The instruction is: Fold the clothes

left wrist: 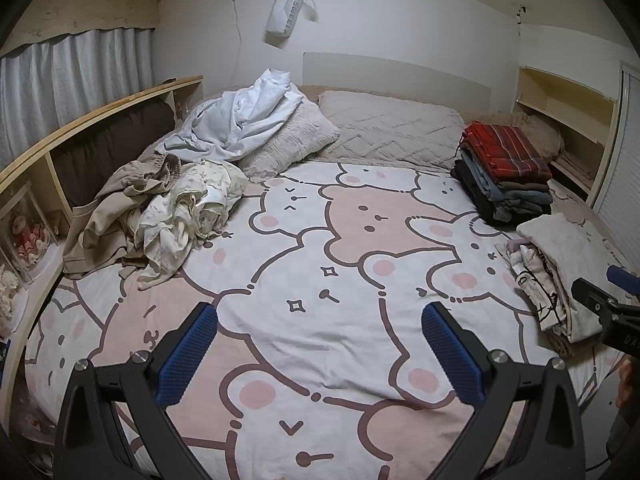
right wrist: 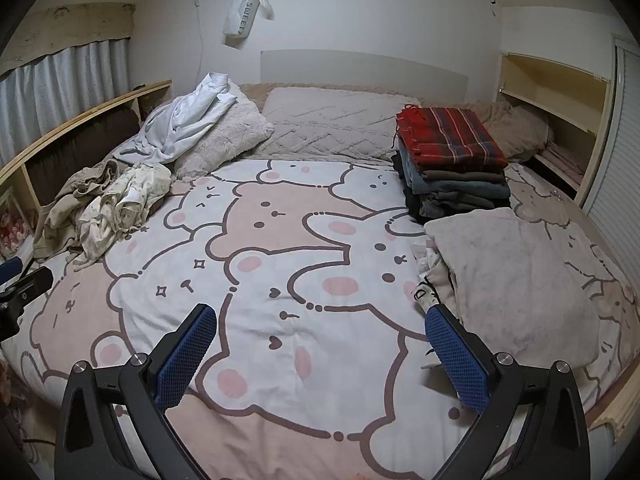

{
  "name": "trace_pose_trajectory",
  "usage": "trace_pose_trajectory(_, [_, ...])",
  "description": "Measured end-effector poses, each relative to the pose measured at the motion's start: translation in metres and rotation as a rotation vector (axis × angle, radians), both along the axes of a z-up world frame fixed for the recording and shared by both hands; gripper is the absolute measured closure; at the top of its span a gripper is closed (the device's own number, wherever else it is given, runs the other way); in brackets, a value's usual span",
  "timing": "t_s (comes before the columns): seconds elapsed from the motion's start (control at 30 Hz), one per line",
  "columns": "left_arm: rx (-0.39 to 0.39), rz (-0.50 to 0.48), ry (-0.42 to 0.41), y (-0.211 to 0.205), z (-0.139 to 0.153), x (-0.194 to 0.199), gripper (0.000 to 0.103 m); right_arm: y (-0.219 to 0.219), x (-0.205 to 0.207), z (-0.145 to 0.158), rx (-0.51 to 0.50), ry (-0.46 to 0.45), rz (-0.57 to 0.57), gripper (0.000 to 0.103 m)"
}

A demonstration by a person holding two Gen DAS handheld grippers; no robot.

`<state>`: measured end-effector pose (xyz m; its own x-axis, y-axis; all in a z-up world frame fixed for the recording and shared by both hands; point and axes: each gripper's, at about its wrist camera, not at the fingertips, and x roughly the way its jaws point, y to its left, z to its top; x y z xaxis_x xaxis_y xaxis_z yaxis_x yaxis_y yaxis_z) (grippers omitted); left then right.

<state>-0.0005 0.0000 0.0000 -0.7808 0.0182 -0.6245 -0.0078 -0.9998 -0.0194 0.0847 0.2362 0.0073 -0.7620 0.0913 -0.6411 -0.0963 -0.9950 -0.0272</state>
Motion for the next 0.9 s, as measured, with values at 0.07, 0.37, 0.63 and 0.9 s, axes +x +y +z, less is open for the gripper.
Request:
trace_pose_trajectory(0.07, [-0.004, 0.000, -0.001, 0.0001, 0.0000, -0.0004, 0.001, -0.0005, -0.0001, 0.0002, 0.000, -0.001, 0.000, 0.000])
trace_pose_trajectory(0.37, [-0.012, 0.003, 0.002, -0.0012, -0.0007, 0.0003, 0.001, -0.0003, -0.0003, -0.0002, 0.000, -0.007, -0.001, 0.000])
trace_pose_trajectory(0.63, [-0.006, 0.002, 0.002, -0.0007, -0.0010, 0.0013, 0.001, -0.0011, 0.0004, -0.0007, 0.003, -0.009, 0.002, 0.000])
trace_pose_trajectory(0.9, [-0.011, -0.005, -0.003, 0.0018, -0.0027, 0.0003, 0.001, -0.0008, 0.0002, -0.0020, 0.004, -0.014, 0.000, 0.000])
